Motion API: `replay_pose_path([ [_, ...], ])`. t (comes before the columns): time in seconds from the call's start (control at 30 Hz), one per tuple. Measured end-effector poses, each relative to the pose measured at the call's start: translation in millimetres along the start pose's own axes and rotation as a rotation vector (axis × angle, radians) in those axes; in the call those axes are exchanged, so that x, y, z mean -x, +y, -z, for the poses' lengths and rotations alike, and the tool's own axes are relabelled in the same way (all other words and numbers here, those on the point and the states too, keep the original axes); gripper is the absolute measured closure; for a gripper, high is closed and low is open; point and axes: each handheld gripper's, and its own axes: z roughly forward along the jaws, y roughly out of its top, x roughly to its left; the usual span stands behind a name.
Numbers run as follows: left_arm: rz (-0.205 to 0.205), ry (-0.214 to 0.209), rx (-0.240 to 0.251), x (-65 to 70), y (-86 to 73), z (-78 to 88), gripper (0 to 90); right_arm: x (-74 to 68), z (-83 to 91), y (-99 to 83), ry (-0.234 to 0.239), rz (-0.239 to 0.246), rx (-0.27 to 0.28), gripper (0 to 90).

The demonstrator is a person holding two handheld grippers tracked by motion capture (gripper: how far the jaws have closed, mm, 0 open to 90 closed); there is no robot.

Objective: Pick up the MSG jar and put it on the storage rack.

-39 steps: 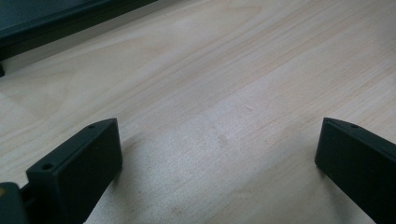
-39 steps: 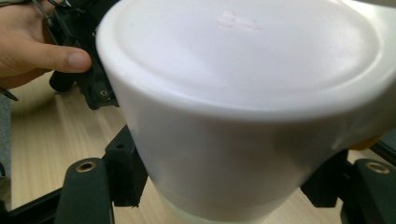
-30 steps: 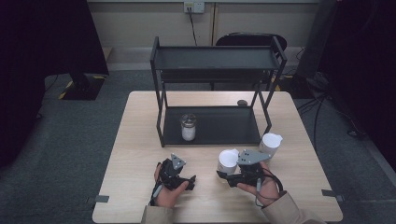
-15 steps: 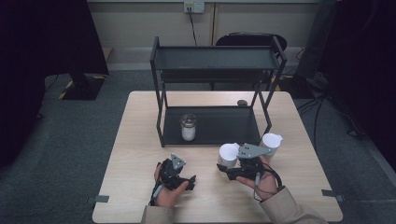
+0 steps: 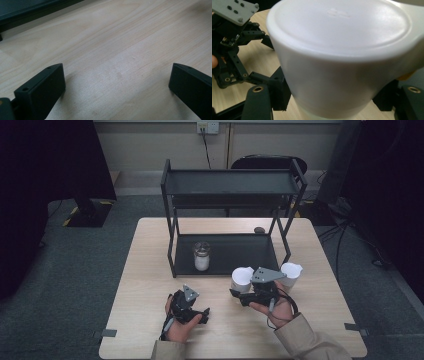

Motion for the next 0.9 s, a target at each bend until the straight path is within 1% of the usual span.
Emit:
replay_pose_path([
  [0.17, 0.000, 0.000, 0.000, 0.0, 0.0, 0.0, 0.0, 1.0, -5.1, 4.7, -0.007, -0.001, -0.002, 30.4],
  [0.43, 0.000, 0.000, 0.000, 0.0, 0.0, 0.0, 0.0, 7.1, -14.6, 8.2, -0.016, -0.043, 0.008, 30.4],
  [0.57, 0.000, 0.000, 0.000, 0.0, 0.0, 0.0, 0.0, 9.7, -19.0, 10.8, -0.020, -0.055, 0.006, 30.4],
  [0.67, 0.001, 0.000, 0.001, 0.1, -0.1, -0.1, 0.0, 11.4, -22.6, 12.0, -0.029, -0.060, 0.007, 30.4],
  [0.83, 0.000, 0.000, 0.000, 0.0, 0.0, 0.0, 0.0, 15.0, -28.1, 12.9, -0.043, -0.083, 0.012, 30.4],
  [0.9, 0.000, 0.000, 0.000, 0.1, -0.1, 0.0, 0.0, 15.5, -30.2, 14.1, -0.053, -0.079, 0.011, 30.4],
])
